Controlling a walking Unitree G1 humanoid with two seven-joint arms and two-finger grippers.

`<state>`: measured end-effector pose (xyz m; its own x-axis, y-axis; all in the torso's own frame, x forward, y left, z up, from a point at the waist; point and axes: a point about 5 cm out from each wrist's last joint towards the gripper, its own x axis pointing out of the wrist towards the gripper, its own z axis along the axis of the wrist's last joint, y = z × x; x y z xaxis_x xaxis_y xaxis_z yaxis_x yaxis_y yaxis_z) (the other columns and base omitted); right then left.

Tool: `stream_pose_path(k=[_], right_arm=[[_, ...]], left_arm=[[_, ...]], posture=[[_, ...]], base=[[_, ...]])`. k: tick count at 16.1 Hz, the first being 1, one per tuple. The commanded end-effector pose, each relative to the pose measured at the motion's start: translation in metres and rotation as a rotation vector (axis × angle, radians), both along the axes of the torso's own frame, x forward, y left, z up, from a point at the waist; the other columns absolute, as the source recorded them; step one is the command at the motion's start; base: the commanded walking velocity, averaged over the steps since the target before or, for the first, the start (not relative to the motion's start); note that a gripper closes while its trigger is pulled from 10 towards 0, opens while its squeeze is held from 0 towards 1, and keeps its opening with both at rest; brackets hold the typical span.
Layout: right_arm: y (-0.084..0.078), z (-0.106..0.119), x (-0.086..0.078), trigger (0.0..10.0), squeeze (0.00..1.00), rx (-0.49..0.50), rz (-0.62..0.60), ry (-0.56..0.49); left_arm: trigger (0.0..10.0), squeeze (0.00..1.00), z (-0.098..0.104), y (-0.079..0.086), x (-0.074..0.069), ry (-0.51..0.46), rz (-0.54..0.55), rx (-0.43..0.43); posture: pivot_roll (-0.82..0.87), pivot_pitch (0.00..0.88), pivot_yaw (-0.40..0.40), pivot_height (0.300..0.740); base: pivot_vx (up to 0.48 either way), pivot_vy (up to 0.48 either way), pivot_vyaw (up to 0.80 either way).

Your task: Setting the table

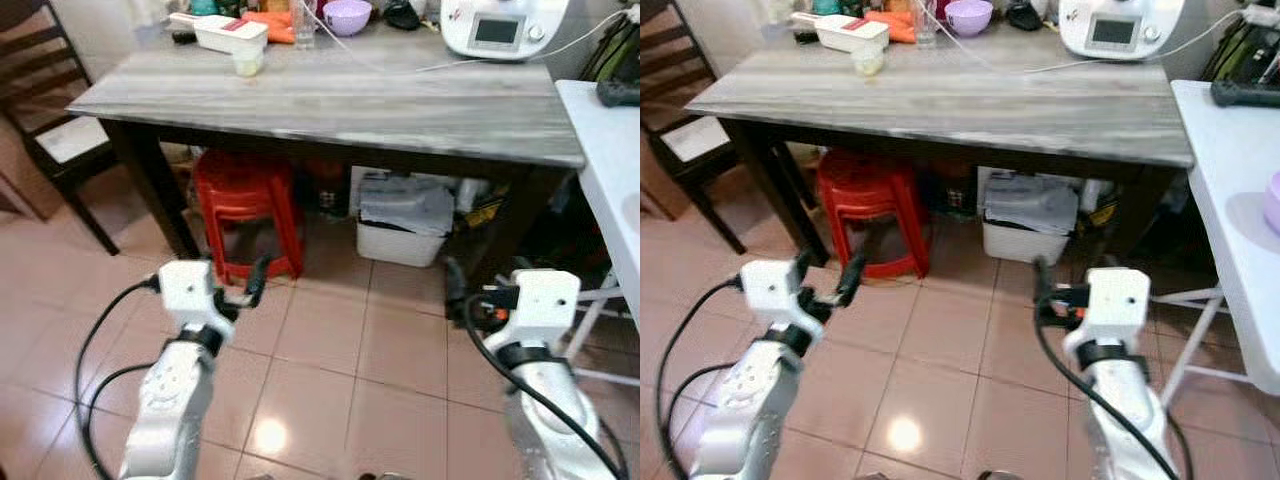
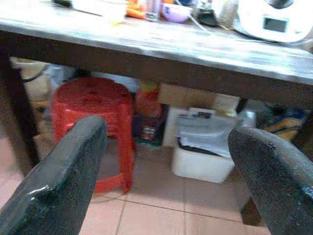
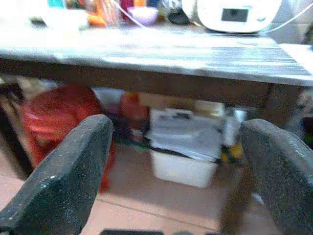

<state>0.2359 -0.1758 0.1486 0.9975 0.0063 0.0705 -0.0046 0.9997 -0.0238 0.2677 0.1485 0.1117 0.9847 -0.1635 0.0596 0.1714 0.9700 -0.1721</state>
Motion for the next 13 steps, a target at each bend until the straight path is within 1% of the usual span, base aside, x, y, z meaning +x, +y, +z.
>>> stream_pose_path(k=[1,3,4,7,8,13], right_arm=[[-0.0028,0.0038,-0.0022,10.0,0.00,0.000,-0.013,-0.005],[-0.0019,0.0030,-0.0024,10.0,0.00,0.033,0.003,0.008],[-0.0010,0.0049,-0.0033,10.0,0.00,0.032,0.008,-0.007],[0.0004,0.0045,-0.0029,10.0,0.00,0.050,0.010,-0.006],[0.0004,0.0043,-0.0027,10.0,0.00,0.048,0.011,-0.006],[0.0017,0.0035,-0.0012,10.0,0.00,0.052,0.019,-0.001]], left_arm=[[10.0,0.00,0.0063,0.0014,0.0006,-0.020,-0.004,-0.001],[10.0,0.00,0.0060,0.0016,0.0010,-0.018,-0.005,-0.001],[10.0,0.00,0.0056,0.0004,0.0013,-0.016,-0.010,-0.003],[10.0,0.00,0.0061,-0.0019,0.0022,-0.011,-0.026,-0.008],[10.0,0.00,0.0064,-0.0021,0.0025,-0.012,-0.027,-0.009],[10.0,0.00,0.0069,-0.0023,0.0038,-0.013,-0.030,-0.007]], posture=[[-0.11,0.147,0.059,0.740],[-0.11,0.143,0.061,0.740],[-0.11,0.142,0.063,0.740],[-0.11,0.137,0.065,0.740],[-0.11,0.137,0.065,0.740],[-0.11,0.128,0.067,0.740]], base=[[0.000,0.000,0.00],[0.000,0.000,0.00],[0.000,0.000,0.00],[0.000,0.000,0.00],[0.000,0.000,-0.46],[0.000,-0.293,-0.80]])
